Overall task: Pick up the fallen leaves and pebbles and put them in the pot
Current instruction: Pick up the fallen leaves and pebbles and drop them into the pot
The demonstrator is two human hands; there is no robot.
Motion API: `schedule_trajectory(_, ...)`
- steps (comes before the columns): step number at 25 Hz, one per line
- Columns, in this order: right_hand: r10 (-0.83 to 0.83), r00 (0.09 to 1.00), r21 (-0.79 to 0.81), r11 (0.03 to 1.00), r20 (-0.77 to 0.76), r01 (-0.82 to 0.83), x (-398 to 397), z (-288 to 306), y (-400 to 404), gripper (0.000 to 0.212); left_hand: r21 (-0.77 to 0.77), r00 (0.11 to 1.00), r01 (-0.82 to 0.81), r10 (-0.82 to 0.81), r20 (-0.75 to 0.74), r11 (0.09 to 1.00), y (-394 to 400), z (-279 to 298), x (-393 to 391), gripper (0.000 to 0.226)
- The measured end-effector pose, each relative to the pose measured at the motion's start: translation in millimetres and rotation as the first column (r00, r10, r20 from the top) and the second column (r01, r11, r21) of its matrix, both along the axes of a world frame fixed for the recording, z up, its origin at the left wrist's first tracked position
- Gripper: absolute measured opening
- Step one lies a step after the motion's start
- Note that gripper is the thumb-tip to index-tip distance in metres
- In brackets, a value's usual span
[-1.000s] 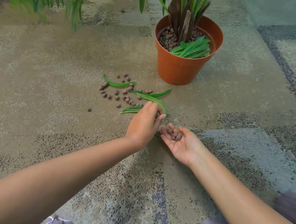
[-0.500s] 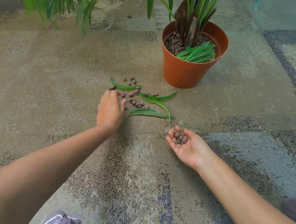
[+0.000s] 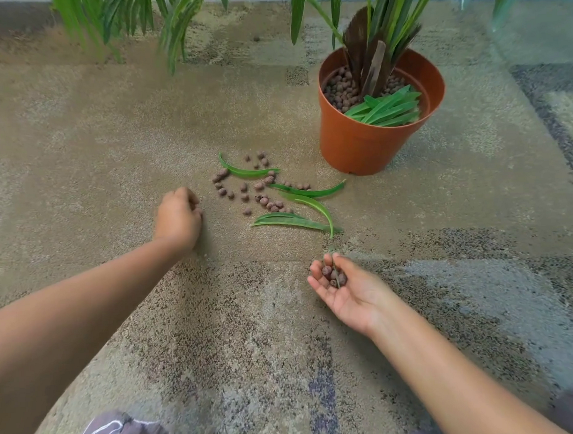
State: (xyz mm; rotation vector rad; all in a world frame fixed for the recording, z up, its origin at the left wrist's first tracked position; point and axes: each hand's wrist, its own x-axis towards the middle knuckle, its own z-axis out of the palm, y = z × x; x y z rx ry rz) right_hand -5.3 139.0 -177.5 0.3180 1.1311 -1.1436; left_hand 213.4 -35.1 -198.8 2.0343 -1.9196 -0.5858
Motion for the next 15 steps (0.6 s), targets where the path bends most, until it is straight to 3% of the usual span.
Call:
schedule_trajectory(3,0.004,0.999,-0.019,1.000,-0.040,-0.005,4,6,-11,0.018,-0.017,0.985,0.130,-0.131,-0.116,0.991,17,19,-34,0.013)
schedule_trajectory(6,-0.073,0.985,-0.106,0.993,-0.154,0.057,8,23,-46,0.019,-0.018,0.919,0.224,-0.217,-0.330,0.974,46,40,-88,0.010)
schedule_trajectory(9,-0.241,0.951,-0.153,0.965,-0.194,0.213,13,42,-78,0.023,0.153,0.735,0.020,0.089,-0.673,0.988,72,56,-139,0.016)
schedule_trajectory(11,-0.288,0.934,-0.131,0.955,-0.210,0.265,13,51,-87,0.027,0.262,0.578,-0.096,0.268,-0.771,0.960,80,69,-159,0.016)
schedule_trajectory(15,-0.324,0.934,-0.159,0.940,-0.149,0.301,0,76,-92,0.032,0.159,0.574,-0.020,0.142,-0.806,0.987,80,100,-177,0.023)
